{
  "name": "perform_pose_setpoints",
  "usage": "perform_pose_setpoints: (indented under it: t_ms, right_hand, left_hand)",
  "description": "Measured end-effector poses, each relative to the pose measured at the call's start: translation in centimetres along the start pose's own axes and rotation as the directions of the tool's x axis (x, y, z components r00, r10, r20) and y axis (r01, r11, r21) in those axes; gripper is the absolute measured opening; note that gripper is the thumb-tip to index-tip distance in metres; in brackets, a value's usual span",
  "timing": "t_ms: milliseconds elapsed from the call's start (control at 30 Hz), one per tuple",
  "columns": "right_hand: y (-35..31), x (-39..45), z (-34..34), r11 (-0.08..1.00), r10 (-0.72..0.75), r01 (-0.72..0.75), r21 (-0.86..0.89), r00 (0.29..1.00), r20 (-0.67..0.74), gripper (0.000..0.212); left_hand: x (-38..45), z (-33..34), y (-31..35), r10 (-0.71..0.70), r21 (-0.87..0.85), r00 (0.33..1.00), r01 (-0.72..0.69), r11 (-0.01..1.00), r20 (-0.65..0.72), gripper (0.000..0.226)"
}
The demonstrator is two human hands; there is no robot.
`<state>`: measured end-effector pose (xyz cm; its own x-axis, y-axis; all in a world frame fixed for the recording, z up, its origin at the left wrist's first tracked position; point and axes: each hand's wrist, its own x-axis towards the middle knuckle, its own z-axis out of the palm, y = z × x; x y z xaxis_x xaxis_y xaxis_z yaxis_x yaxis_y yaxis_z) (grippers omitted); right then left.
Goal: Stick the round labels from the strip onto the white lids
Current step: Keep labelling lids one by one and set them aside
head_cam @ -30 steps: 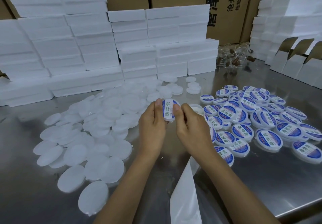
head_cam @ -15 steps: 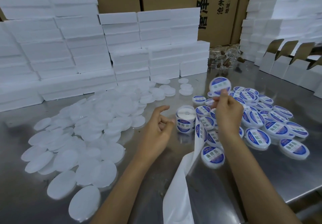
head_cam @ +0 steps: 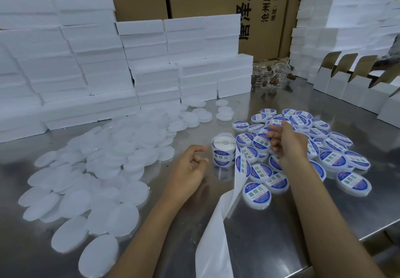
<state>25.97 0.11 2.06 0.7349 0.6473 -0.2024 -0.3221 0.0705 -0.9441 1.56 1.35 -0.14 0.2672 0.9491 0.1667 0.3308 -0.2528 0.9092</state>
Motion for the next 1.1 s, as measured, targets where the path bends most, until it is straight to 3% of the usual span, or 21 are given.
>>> perform_pose_setpoints:
  t_ms: [133,233,300,400,500,567,633,700,967,1033,1100]
  right_hand:
    - [0.5,-0.4,0.1,0.992,-0.110,0.110,-0.062,0.994,0.000,0.029]
    - [0.8,-1.3,0.7,0.910,-0.335,0.337,-0.239,0.941,0.051,0.027]
    - [1.2,-2.5,1.6,0.761,-0.516,0.529,-0.376,0.845,0.143,0.024]
    - [2.1,-5.5,4.0,0.512,-0.639,0.761,-0.398,0.647,0.415,0.018]
    - [2.9,-8.2,7.5,0.234,-0.482,0.916,-0.325,0.399,0.780,0.019]
    - [3.4,-8.8,10.0,0.105,-0.236,0.945,-0.311,0.328,0.915,0.025]
    - [4.0,-9.0,12.4,0.045,-0.008,0.926,-0.376,0.376,0.926,0.037]
    - [4.7,-9.2,14.3,0.020,0.082,0.911,-0.413,0.410,0.908,0.039]
    - [6.6,-9.0,14.7,-0.075,-0.092,0.906,-0.418,0.411,0.907,0.004]
    - [6.2,-8.8,14.0,0.011,-0.146,0.895,-0.447,0.444,0.884,0.005]
    - [5.3,-8.7,13.3,0.281,-0.217,0.840,-0.464,0.527,0.822,0.014]
  left_hand:
    - [0.5,0.0,-0.4,-0.034,0.003,0.999,0.034,0.999,-0.012,0.026]
    - [0.7,-0.2,-0.6,-0.070,-0.026,0.998,0.070,0.997,-0.004,0.028]
    - [0.9,-0.4,-0.7,-0.113,-0.080,0.993,0.111,0.991,-0.031,0.029]
    - [1.4,-1.0,-0.8,-0.158,-0.144,0.969,0.131,0.981,-0.192,0.030]
    - [1.7,-2.1,-1.0,-0.170,-0.148,0.897,0.119,0.982,-0.409,0.029]
    - [1.8,-2.8,-1.1,-0.196,-0.230,0.854,0.092,0.969,-0.481,0.029]
    - [1.9,-3.6,-1.2,-0.218,-0.275,0.821,0.077,0.958,-0.528,0.028]
    - [2.0,-4.4,-1.3,-0.231,-0.292,0.799,0.073,0.954,-0.555,0.026]
    - [2.2,-5.9,-0.9,-0.255,-0.359,0.836,0.075,0.930,-0.486,0.033]
    - [2.1,-6.0,-0.6,-0.252,-0.358,0.840,0.074,0.931,-0.481,0.034]
    - [1.9,-6.1,-0.5,-0.253,-0.353,0.839,0.077,0.932,-0.483,0.033]
